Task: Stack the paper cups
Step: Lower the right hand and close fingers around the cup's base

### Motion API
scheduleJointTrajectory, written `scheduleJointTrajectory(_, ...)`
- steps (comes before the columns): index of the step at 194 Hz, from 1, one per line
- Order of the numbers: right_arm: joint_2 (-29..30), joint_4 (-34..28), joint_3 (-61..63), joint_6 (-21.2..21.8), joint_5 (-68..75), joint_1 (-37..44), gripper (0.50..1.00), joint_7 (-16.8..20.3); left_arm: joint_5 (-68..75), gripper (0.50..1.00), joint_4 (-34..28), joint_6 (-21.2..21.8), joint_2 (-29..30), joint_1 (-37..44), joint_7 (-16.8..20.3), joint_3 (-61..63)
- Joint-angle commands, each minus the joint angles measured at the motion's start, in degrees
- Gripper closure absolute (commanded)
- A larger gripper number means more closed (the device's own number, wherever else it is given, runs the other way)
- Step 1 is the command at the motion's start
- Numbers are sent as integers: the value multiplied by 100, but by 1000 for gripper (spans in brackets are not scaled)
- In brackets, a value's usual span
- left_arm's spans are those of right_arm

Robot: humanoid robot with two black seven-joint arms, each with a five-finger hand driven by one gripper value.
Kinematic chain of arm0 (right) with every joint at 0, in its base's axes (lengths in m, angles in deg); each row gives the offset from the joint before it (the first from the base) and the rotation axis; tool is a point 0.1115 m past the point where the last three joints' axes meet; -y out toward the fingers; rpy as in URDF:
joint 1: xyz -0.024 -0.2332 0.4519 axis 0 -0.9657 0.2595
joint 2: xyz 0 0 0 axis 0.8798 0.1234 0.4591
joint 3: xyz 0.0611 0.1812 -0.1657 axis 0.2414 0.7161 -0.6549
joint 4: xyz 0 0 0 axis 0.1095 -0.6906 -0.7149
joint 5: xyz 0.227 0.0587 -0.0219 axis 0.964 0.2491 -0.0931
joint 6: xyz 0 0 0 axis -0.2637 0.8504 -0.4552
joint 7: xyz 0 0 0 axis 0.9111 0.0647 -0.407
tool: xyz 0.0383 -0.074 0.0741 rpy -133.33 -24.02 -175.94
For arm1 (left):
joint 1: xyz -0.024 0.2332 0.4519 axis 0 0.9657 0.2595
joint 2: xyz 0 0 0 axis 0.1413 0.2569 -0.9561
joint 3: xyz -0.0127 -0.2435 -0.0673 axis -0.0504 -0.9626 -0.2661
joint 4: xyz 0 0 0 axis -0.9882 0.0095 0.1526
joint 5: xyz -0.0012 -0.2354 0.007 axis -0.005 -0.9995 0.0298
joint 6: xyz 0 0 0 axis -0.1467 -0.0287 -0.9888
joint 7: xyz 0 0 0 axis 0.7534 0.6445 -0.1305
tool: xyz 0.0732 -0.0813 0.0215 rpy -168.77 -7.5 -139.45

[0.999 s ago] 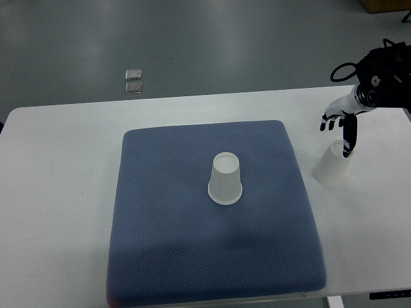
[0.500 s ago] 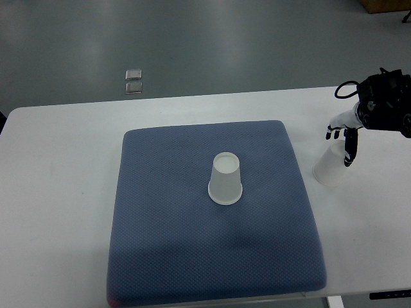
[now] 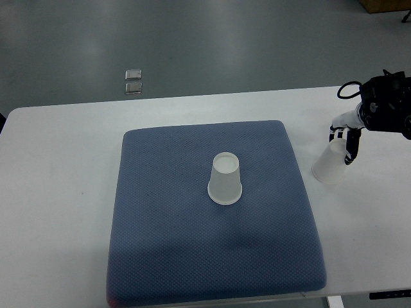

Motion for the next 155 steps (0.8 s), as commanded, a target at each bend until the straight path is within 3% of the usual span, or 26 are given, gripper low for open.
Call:
scheduleJointTrajectory(1,5,-8,0,0,-1,-4,705,0,0,500,-6,0,0,0,0,0)
scheduleJointTrajectory(35,-4,-8,17,0,-1,5,773,-9,0,500,-6,0,0,0,0,0)
scheduleJointTrajectory(155,-118,-105,79,88,25,259,777,-9,0,500,-15,9,0,0,0,0)
